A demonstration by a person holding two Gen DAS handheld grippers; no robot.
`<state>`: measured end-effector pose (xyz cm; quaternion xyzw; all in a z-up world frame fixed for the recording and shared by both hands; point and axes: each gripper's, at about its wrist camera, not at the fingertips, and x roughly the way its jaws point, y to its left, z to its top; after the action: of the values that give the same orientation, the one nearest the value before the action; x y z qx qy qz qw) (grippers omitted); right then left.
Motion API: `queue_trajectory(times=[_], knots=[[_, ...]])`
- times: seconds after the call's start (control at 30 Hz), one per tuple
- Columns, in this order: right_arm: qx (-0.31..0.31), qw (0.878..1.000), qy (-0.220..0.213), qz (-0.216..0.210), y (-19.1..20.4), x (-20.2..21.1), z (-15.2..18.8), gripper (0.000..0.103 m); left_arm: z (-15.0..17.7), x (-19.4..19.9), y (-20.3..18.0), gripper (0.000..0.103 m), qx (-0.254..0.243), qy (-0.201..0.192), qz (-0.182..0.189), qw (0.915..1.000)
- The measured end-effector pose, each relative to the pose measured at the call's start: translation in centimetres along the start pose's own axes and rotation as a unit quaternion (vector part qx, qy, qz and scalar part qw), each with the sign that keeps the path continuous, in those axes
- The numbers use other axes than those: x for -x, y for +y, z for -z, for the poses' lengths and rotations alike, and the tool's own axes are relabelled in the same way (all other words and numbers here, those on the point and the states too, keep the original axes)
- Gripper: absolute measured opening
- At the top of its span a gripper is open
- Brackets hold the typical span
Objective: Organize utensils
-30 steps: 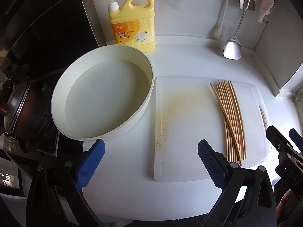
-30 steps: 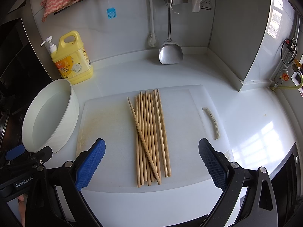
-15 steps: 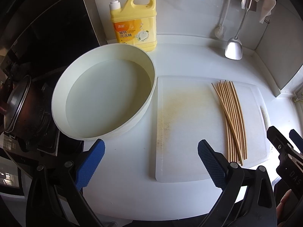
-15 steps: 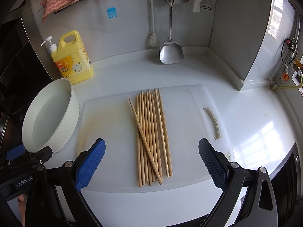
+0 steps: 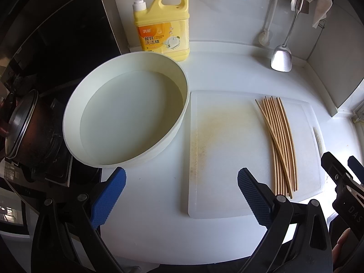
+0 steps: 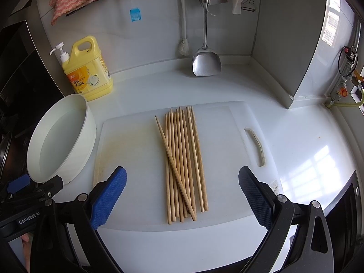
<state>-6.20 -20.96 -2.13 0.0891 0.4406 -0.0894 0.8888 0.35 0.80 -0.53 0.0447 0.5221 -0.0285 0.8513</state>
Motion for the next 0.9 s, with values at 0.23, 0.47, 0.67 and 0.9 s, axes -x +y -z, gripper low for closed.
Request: queue_trajectory(times=[0.23,0.47,0.67,0.9], knots=[[0.0,1.0,0.0,0.0,0.26,0.05,0.15,0.094,0.04,-0.04,0.1,0.097,0.001,0.0,0.0,1.0],[0.0,1.0,0.001,0.0,0.31,0.07,0.08,0.094,0.01,0.0,0.09,0.097,0.0,0.0,0.0,1.0],[-0.001,1.0,0.001,0.0,0.38,-0.06,0.16,0.094,0.07,0.01,0.14,0.097,0.001,0.0,0.0,1.0],[-0.002,1.0,0.001,0.0,0.49,-0.09,0.37,0.094,0.05,0.01,0.14,0.097,0.001,0.0,0.0,1.0]])
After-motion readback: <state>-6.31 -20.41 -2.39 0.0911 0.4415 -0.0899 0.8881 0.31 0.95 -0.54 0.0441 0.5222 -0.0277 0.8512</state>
